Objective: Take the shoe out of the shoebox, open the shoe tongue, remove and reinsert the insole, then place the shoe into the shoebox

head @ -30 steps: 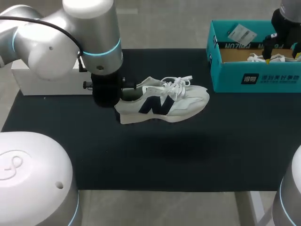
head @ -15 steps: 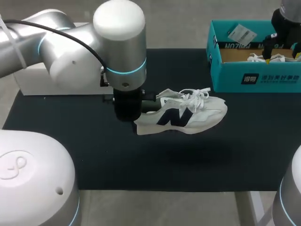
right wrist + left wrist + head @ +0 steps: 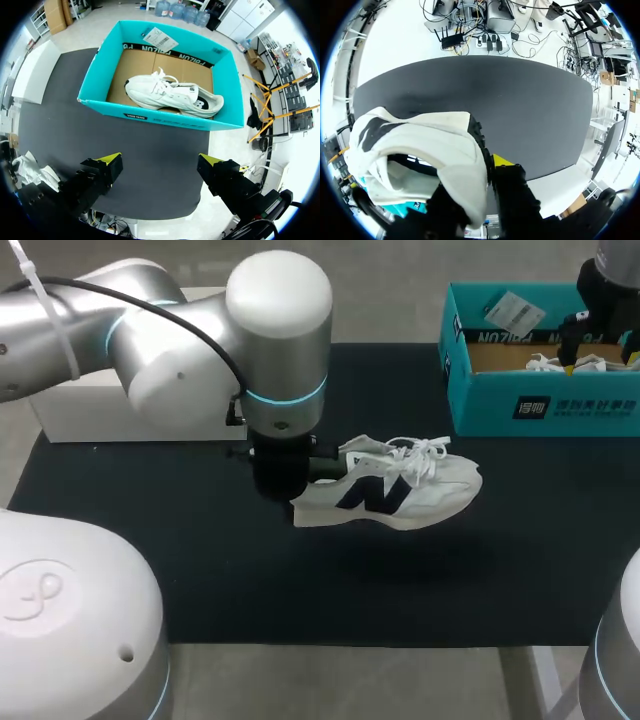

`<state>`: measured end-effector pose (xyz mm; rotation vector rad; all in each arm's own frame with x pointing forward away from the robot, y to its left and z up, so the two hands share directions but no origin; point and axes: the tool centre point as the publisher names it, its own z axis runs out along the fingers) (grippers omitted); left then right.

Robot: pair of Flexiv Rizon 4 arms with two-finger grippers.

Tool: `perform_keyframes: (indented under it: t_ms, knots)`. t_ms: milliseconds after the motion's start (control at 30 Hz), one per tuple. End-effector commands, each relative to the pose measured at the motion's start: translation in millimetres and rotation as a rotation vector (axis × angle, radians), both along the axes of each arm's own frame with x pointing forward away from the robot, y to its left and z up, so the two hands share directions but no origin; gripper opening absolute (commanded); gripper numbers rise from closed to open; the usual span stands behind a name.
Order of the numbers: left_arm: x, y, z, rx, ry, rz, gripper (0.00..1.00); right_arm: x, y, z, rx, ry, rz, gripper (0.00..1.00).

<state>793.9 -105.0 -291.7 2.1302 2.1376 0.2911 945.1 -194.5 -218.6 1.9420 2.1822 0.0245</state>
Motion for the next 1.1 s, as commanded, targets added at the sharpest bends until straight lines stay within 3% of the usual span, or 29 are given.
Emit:
perform_keyframes:
  t_ms: [33, 400, 1100]
  knots:
    - [8.0, -11.3, -22.1, 0.018, 0.013, 0.005, 0.00, -0.7, 0.1, -0.5, -0.001, -0.002, -0.001, 1.00]
    - [13.6, -14.1, -63.9, -0.017, 0.044, 0.016, 0.00, -0.7, 0.1, -0.5, -0.001, -0.002, -0.001, 1.00]
    - [14.6, -15.8, -107.1, 0.018, 0.020, -0.021, 0.00, -0.7, 0.1, -0.5, -0.001, -0.002, -0.001, 1.00]
